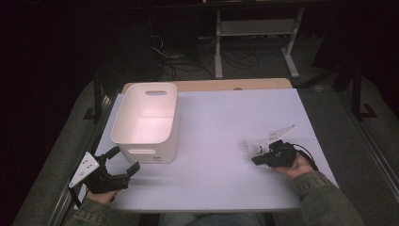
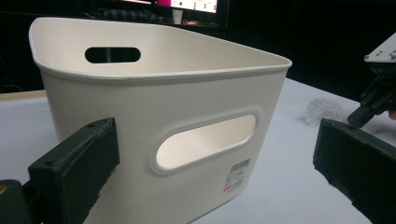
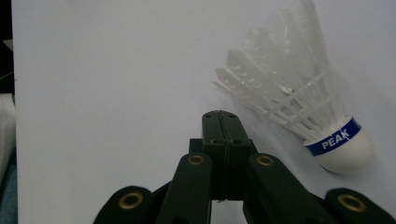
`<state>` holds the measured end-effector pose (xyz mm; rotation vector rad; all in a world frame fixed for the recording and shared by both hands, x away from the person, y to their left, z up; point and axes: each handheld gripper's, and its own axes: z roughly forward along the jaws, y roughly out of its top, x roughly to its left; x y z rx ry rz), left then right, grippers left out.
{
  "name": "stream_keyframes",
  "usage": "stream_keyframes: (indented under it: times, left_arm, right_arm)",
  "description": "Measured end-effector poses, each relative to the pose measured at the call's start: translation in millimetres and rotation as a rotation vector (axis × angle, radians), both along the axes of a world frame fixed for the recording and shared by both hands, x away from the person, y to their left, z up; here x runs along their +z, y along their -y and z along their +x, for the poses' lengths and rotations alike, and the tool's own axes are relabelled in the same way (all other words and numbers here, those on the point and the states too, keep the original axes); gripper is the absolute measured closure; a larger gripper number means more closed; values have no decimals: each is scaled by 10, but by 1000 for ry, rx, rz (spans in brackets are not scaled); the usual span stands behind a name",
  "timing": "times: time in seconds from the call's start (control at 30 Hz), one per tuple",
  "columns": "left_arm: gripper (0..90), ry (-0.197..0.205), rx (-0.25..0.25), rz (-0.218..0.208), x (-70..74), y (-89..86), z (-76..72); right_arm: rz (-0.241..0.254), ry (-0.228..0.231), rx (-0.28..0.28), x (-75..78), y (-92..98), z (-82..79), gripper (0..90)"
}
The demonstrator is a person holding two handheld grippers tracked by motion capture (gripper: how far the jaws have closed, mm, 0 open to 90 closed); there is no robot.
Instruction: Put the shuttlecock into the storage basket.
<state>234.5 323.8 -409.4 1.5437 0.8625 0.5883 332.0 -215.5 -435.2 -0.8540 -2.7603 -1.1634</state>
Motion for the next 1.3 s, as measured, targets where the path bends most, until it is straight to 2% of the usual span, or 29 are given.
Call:
stream_keyframes:
  times: [0.07, 0.17, 0.2, 0.3, 0.47, 0.83, 1.3]
  left_arm:
    - [0, 0, 0, 1, 1, -2, 0]
    - [0, -4, -2, -9, 0, 1, 0]
    - [0, -3, -4, -10, 0, 2, 0]
    - [0, 2, -6, 3, 5, -6, -1]
    - [0, 2, -3, -9, 3, -2, -1]
    - [0, 3, -3, -7, 3, -4, -1]
    - [0, 2, -4, -7, 3, -5, -3]
  right_arm:
    - [-6, 13, -8, -2, 2, 16, 888]
    - [6, 5, -10, 0, 0, 28, 888]
    - [2, 16, -18, -1, -4, 34, 889]
    - [4, 17, -24, -9, -5, 47, 889]
    - [4, 17, -39, -22, -16, 75, 889]
    - [16, 29, -57, -25, -27, 136, 889]
    - [29, 25, -93, -50, -42, 223, 889]
